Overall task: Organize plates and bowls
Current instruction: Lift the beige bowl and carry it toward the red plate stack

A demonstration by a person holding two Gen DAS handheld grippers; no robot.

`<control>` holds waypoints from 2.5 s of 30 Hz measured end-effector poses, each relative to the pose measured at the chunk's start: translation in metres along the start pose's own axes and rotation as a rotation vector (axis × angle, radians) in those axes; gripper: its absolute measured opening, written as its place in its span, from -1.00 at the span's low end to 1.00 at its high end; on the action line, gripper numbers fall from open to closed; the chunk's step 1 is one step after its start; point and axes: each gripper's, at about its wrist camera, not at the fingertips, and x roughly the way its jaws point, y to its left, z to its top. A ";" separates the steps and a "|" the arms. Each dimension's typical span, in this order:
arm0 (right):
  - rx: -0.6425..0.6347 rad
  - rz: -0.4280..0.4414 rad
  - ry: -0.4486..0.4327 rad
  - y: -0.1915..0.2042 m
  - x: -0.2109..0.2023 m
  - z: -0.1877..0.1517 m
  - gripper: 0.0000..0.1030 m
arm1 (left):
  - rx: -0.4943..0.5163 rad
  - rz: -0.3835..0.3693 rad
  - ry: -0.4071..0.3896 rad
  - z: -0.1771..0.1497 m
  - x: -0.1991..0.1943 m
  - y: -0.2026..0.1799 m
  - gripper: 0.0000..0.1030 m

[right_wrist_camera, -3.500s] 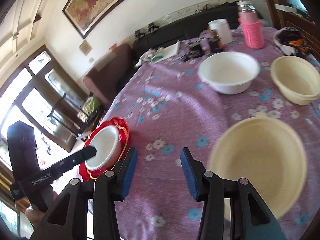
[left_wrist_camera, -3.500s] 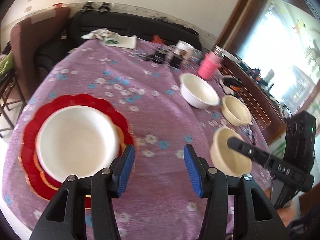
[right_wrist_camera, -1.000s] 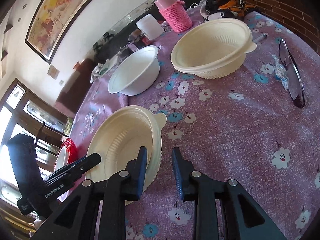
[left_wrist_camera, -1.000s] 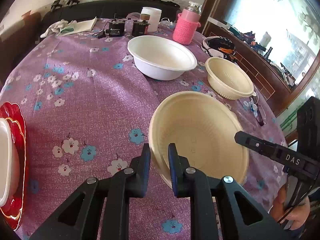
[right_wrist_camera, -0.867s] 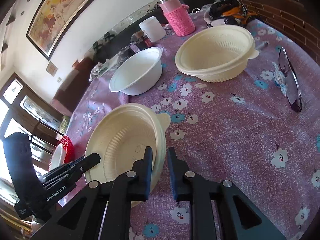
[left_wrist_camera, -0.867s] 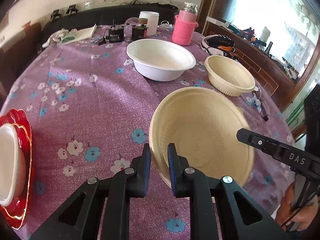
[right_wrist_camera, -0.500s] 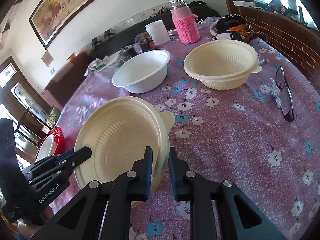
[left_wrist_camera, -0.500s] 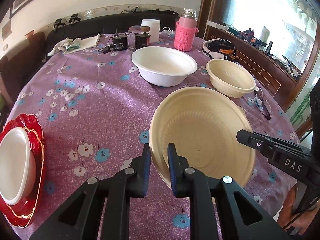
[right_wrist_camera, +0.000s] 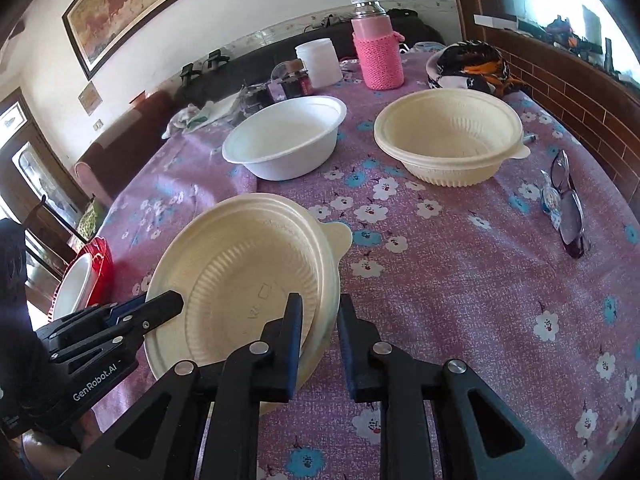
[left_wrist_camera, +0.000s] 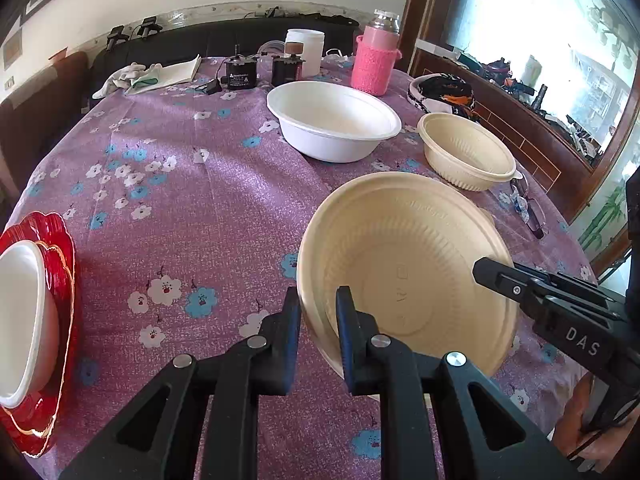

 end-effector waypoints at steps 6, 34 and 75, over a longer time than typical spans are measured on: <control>0.006 -0.035 -0.026 0.000 0.000 -0.001 -0.63 | 0.020 0.010 -0.021 -0.002 -0.003 -0.003 -0.65; 0.001 -0.051 -0.066 0.021 -0.001 -0.009 -0.64 | 0.044 0.088 -0.141 -0.017 -0.008 0.000 -0.65; -0.156 -0.132 -0.091 0.059 -0.004 -0.018 -0.63 | 0.035 0.135 -0.159 -0.025 -0.021 0.012 -0.66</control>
